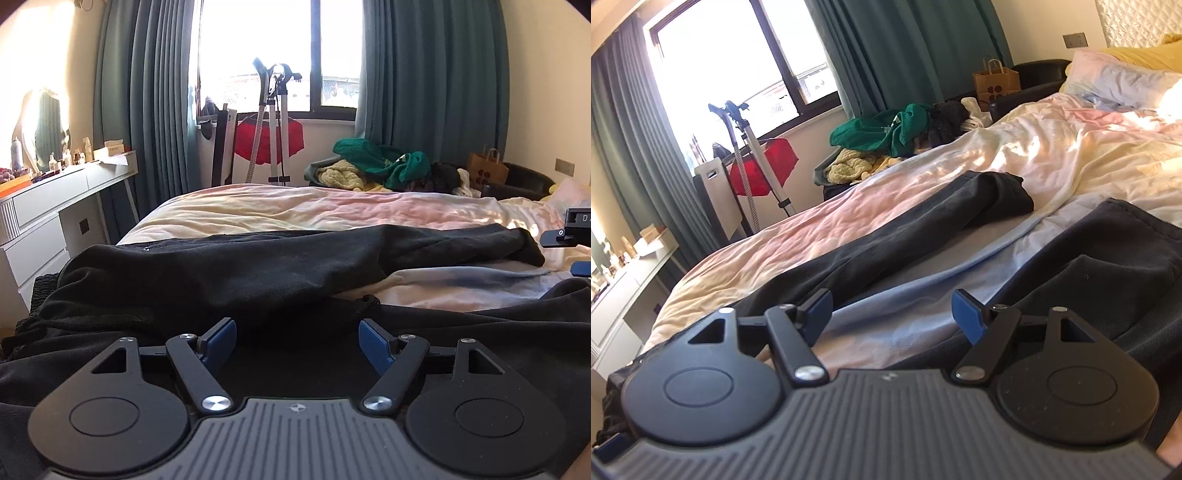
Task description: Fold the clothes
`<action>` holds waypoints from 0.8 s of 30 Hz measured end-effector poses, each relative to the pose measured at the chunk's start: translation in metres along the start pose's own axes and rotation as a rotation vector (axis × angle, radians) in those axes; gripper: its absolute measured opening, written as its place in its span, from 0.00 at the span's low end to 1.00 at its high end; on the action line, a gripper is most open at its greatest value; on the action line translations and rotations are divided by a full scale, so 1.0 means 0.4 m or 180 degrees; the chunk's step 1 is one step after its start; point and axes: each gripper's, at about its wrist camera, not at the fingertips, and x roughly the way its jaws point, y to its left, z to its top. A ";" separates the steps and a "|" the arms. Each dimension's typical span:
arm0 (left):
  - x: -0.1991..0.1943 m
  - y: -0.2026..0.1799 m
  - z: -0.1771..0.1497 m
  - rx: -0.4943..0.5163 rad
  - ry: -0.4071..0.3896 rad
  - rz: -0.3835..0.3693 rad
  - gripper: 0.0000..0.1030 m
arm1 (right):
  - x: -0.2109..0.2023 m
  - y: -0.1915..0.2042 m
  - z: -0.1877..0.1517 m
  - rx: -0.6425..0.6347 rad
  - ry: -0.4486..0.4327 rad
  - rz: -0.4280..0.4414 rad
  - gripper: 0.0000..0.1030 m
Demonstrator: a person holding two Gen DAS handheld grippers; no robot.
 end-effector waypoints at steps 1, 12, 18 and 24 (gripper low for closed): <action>0.001 0.001 -0.003 0.0011 -0.0004 -0.0003 0.73 | 0.001 0.006 0.000 -0.0034 -0.0007 -0.0015 0.72; 0.083 -0.001 -0.008 0.0124 0.0143 0.0048 0.73 | 0.021 0.009 -0.003 0.0051 0.0095 0.0008 0.72; 0.204 -0.032 0.102 0.0311 0.0155 -0.0044 0.73 | 0.019 -0.018 0.014 0.0218 0.0044 0.0073 0.72; 0.403 -0.103 0.231 0.0667 0.0180 -0.0146 0.76 | 0.060 -0.060 0.011 0.0485 0.0153 0.0071 0.72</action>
